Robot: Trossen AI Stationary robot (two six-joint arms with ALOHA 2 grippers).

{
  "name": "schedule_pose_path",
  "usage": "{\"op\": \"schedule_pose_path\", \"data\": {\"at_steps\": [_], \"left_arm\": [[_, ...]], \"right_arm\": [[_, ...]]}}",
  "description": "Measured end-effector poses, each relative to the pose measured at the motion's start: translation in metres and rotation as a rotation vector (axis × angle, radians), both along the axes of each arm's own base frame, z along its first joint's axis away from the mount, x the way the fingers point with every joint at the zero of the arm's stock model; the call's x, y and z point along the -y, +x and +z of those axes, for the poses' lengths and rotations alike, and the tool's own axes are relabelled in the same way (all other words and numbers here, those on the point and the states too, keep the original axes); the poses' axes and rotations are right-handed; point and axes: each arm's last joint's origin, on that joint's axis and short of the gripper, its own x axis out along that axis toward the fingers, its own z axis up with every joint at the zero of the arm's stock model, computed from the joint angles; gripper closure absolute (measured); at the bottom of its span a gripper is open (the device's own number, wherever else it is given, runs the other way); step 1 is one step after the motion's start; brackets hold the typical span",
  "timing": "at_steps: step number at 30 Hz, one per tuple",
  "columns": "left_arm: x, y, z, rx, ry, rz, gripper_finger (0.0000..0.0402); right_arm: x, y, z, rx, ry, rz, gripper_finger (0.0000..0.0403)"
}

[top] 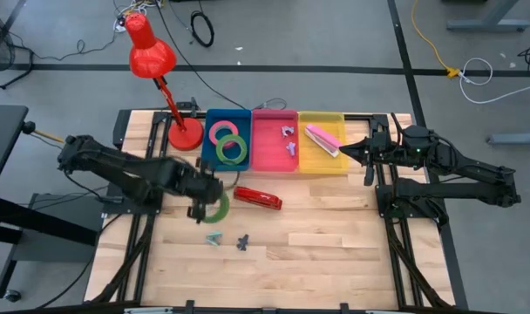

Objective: Pick and place Stapler, Stapler remover, tape
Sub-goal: Put the green tape into the blue bin

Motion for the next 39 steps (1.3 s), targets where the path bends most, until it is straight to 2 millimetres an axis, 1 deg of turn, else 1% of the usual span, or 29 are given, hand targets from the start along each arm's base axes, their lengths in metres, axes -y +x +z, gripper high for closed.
{"op": "schedule_pose_path", "data": {"at_steps": [5, 8, 15, 19, 24, 30, 34, 39], "left_arm": [[-0.032, 0.003, 0.003, -0.01, -0.018, 0.029, 0.029], [-0.052, 0.006, 0.004, 0.005, -0.016, 0.08, 0.029], [-0.101, 0.013, 0.009, 0.101, 0.02, 0.146, 0.0294], [-0.132, 0.011, 0.013, 0.153, 0.041, 0.172, 0.0303], [-0.168, 0.001, 0.017, 0.224, 0.038, 0.254, 0.0302], [-0.195, -0.009, 0.014, 0.247, -0.007, 0.307, 0.0305], [-0.212, -0.007, 0.006, 0.244, 0.003, 0.344, 0.0308], [-0.233, 0.0, -0.004, 0.272, 0.025, 0.385, 0.0303]], "right_arm": [[0.0, 0.0, 0.0, 0.0, 0.0, 0.0, 0.0393], [0.0, 0.0, 0.0, 0.0, 0.0, 0.0, 0.0393], [0.0, 0.0, 0.0, 0.0, 0.0, 0.0, 0.0393], [0.0, 0.0, 0.0, 0.0, 0.0, 0.0, 0.0393], [0.0, 0.0, 0.0, 0.0, 0.0, 0.0, 0.0393], [0.0, 0.0, 0.0, 0.0, 0.0, 0.0, 0.0393], [0.0, 0.0, 0.0, 0.0, 0.0, 0.0, 0.0393], [0.0, 0.0, 0.0, 0.0, 0.0, 0.0, 0.0393]]}}
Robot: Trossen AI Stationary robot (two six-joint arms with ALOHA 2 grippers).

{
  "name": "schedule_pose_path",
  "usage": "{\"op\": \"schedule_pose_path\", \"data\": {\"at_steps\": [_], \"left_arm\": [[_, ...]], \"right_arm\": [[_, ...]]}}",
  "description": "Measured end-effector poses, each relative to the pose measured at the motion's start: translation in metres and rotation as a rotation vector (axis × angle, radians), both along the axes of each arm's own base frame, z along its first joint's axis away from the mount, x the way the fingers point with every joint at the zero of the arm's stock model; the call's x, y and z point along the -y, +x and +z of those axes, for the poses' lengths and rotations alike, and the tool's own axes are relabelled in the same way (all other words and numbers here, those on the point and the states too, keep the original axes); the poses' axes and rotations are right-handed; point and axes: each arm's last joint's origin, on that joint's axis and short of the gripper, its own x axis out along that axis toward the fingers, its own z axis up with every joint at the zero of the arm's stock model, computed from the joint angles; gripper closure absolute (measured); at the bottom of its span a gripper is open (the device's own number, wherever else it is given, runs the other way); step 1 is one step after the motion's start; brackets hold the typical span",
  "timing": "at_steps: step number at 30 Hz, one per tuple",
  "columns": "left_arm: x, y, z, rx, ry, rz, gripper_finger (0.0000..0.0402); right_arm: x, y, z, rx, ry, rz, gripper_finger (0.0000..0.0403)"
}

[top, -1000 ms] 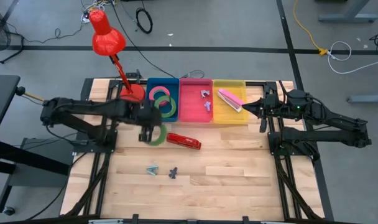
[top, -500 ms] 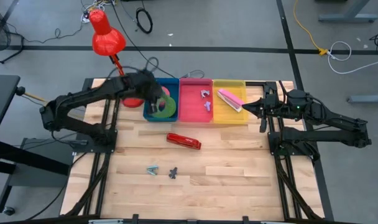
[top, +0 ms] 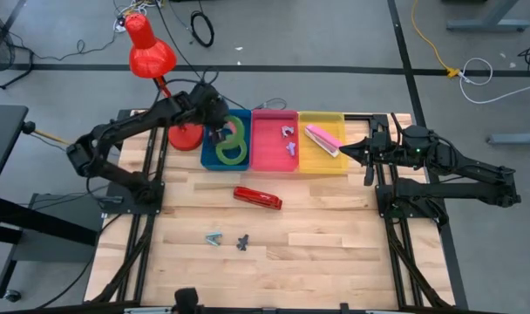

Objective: Pick and place Stapler, Stapler remover, tape
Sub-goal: Put the green tape into the blue bin

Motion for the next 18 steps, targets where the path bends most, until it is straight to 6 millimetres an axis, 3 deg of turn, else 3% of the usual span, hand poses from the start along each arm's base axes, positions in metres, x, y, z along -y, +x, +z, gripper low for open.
{"op": "schedule_pose_path", "data": {"at_steps": [7, 18], "left_arm": [[-0.032, 0.007, -0.018, 0.032, 0.038, 0.062, 0.0306], [-0.062, 0.009, -0.062, -0.055, -0.051, 0.128, 0.0302]], "right_arm": [[0.0, 0.0, 0.0, 0.0, 0.0, 0.0, 0.0393], [0.0, 0.0, 0.0, 0.0, 0.0, 0.0, 0.0393]]}}
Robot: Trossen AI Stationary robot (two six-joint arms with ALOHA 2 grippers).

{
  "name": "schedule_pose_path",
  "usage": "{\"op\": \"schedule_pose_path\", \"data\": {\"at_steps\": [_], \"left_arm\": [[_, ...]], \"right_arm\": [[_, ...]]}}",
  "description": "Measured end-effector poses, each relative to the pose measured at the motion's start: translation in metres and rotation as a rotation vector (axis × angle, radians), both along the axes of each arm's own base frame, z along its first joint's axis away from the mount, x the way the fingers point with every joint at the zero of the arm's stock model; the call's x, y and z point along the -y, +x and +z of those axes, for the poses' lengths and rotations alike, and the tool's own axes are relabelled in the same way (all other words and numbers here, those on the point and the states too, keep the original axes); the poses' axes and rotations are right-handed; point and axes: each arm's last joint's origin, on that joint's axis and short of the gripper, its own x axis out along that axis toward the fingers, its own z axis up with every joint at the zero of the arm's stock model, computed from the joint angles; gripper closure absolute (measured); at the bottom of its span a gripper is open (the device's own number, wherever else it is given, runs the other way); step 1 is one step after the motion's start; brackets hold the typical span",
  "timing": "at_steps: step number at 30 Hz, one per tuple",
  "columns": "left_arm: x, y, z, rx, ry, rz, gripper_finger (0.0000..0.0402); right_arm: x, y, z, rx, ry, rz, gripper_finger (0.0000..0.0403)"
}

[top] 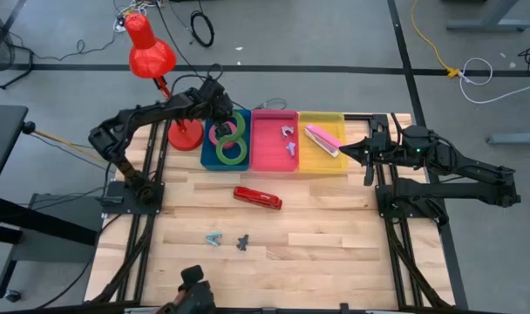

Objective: Pick and place Stapler, Stapler remover, tape
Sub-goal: Put the green tape into the blue bin

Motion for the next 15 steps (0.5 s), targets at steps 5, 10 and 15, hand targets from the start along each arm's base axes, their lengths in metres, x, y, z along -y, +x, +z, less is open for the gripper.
{"op": "schedule_pose_path", "data": {"at_steps": [5, 10, 15], "left_arm": [[-0.0017, 0.0001, -0.0031, -0.006, -0.006, 0.002, 0.03], [-0.0015, -0.0001, -0.0034, -0.01, -0.008, 0.003, 0.0293], [-0.0008, -0.0004, -0.004, -0.031, 0.0, 0.016, 0.0259]], "right_arm": [[0.0, 0.0, 0.0, 0.0, 0.0, 0.0, 0.0393], [0.0, 0.0, 0.0, 0.0, 0.0, 0.0, 0.0393], [0.0, 0.0, -0.0001, 0.0, 0.0, 0.0, 0.0393]]}}
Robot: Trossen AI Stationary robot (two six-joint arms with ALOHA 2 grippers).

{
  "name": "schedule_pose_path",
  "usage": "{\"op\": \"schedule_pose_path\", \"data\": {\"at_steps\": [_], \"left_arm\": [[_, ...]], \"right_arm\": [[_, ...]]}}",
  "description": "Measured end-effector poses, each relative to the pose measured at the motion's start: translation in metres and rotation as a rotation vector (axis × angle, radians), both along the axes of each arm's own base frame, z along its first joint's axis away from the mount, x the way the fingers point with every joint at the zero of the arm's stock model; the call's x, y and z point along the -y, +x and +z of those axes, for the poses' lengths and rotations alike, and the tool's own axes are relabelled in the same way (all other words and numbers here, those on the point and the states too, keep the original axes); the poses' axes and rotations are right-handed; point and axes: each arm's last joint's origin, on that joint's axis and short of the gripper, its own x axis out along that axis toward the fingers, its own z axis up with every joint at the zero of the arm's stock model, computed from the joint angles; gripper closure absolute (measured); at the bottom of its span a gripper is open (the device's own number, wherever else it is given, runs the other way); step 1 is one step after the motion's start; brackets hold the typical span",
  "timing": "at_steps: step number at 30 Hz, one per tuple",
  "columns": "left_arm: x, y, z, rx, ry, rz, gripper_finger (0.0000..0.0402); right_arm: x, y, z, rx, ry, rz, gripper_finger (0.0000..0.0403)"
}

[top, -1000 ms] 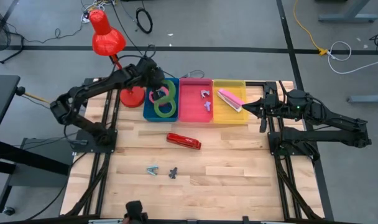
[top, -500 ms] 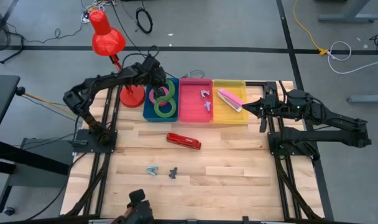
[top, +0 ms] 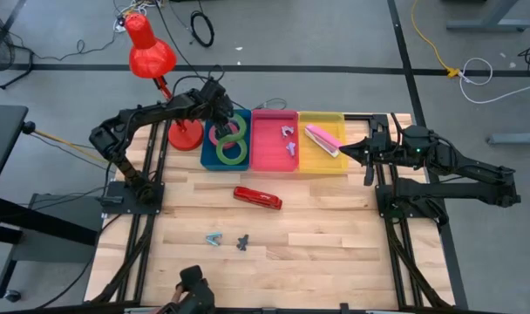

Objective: Pick and place Stapler, Stapler remover, tape
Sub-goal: Put the green tape into the blue bin, then put the light blue staple remover into the red bin

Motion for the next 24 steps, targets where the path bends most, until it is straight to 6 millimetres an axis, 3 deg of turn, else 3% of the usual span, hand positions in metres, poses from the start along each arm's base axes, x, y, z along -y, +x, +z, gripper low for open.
{"op": "schedule_pose_path", "data": {"at_steps": [10, 17, 24], "left_arm": [[0.001, 0.001, 0.0, -0.022, 0.018, 0.015, 0.0164], [0.016, 0.016, 0.01, -0.009, 0.03, -0.047, 0.016], [0.046, 0.039, 0.023, -0.029, -0.008, -0.14, 0.0165]], "right_arm": [[0.0, 0.0, 0.0, 0.0, 0.0, 0.0, 0.0393], [0.0, 0.0, 0.0, 0.0, 0.0, 0.0, 0.0393], [0.0, 0.0, 0.0, 0.0, 0.0, 0.0, 0.0393]]}}
